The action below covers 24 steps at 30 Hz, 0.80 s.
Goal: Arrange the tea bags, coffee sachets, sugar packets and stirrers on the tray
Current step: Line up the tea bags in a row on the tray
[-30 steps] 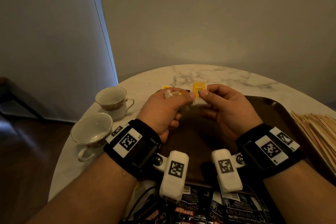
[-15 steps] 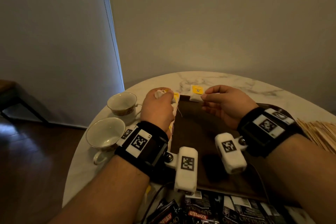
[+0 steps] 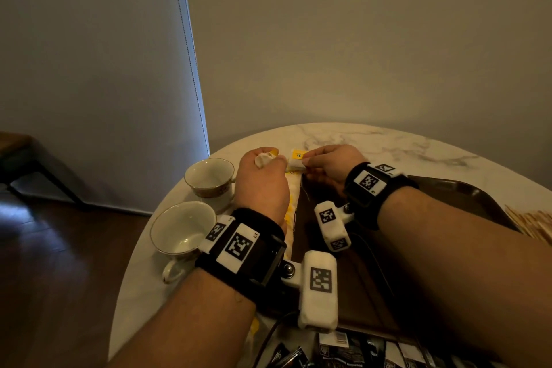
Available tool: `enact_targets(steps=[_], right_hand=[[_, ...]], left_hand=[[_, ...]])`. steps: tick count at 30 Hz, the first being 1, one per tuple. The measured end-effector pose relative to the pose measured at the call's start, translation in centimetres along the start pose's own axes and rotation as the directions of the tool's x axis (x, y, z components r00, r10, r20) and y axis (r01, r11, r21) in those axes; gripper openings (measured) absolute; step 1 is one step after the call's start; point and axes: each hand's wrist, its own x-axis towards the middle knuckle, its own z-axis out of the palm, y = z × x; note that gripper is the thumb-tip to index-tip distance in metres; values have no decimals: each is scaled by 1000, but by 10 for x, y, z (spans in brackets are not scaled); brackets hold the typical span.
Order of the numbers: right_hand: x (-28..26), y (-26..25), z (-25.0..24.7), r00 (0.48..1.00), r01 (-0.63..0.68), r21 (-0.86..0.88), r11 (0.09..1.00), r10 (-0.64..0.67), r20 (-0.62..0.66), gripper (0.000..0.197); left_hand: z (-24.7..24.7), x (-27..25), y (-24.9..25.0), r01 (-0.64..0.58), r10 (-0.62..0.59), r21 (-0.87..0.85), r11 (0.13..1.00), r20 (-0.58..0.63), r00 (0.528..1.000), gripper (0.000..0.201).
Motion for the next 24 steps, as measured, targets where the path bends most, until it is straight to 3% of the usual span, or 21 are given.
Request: enact_targets(steps=[9,13,17,21,24], right_hand=[[10,9,6,999,-37,-112,993,35,-19,9],[4,4,4,998,-60,-25,998,61,32,11],[-14,-6,-10,998,-55,121,991,57,-17,13],[-49,-14,-26,991,41,150,988,-59,118,13],[-69,-13,-31,961,101,145,984,-135,243,26]], left_hand=[[0,5,-4,45,-45,-40,998,1,999,14],[2,-2,-1,138,-128,-113,984,99,987,13],[2,-8,1,229,-198,-164,959,186,962,21],[4,-10,2,273,-216,-225,935,248,944,34],[6,-12,2,320,-242,-240,917,303,922,36]])
